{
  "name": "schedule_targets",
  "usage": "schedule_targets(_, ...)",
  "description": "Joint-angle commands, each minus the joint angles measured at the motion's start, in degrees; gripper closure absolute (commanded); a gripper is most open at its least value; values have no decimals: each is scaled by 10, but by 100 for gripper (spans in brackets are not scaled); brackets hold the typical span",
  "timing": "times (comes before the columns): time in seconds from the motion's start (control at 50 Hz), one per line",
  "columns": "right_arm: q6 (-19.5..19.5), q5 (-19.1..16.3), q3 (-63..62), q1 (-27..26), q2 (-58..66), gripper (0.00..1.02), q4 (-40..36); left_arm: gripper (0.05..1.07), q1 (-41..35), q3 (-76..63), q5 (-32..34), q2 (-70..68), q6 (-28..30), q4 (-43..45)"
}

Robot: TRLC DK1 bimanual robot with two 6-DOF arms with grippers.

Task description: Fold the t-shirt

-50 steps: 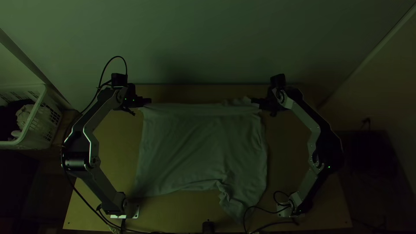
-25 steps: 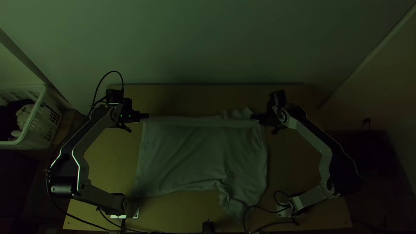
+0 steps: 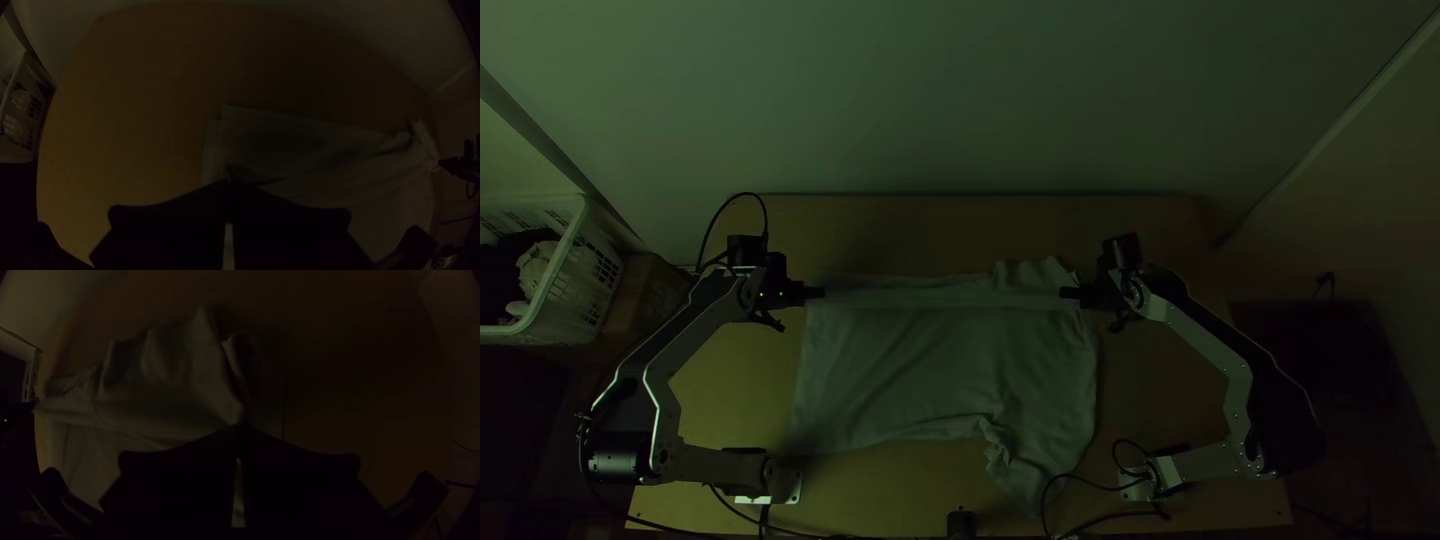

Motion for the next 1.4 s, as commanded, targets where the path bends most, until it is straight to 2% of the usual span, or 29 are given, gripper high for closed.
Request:
schedule_targets(0.0,-8,8,-26,-7,-14,88,2,76,3,-27,0,-9,8,7)
schedule_targets(0.08,-9,8,-37,-7,-19,77,5,56,3,-34,11,-5,11,7)
schedule_targets(0.18,-10,8,-51,-9,-26,54,7,35,5,-35,14,-4,13,4)
schedule_targets(0.24,-12,8,-62,-10,-36,41,6,12,10,-34,36,-4,12,-2)
schedule_targets(0.26,-14,8,-66,-10,-41,36,6,10,16,-30,51,-4,13,-9)
schedule_targets(0.3,-14,8,-72,-11,-54,31,5,10,25,-25,73,-7,14,-23)
schedule_targets(0.5,-17,7,-102,-13,-148,31,-6,10,44,-24,118,-79,18,-40)
schedule_targets(0.72,-16,7,-108,-7,-230,31,-102,10,46,-47,119,-169,44,-90)
schedule_targets(0.88,-11,7,-115,20,-301,31,-176,10,46,-57,120,-198,81,-179)
schedule_targets(1.02,15,6,-143,58,-374,31,-216,10,50,-81,119,-246,117,-246)
schedule_targets(1.18,53,2,-167,91,-417,31,-270,10,42,-126,104,-330,195,-327)
schedule_targets(1.38,107,-64,-180,91,-425,31,-322,10,10,-136,43,-349,220,-422)
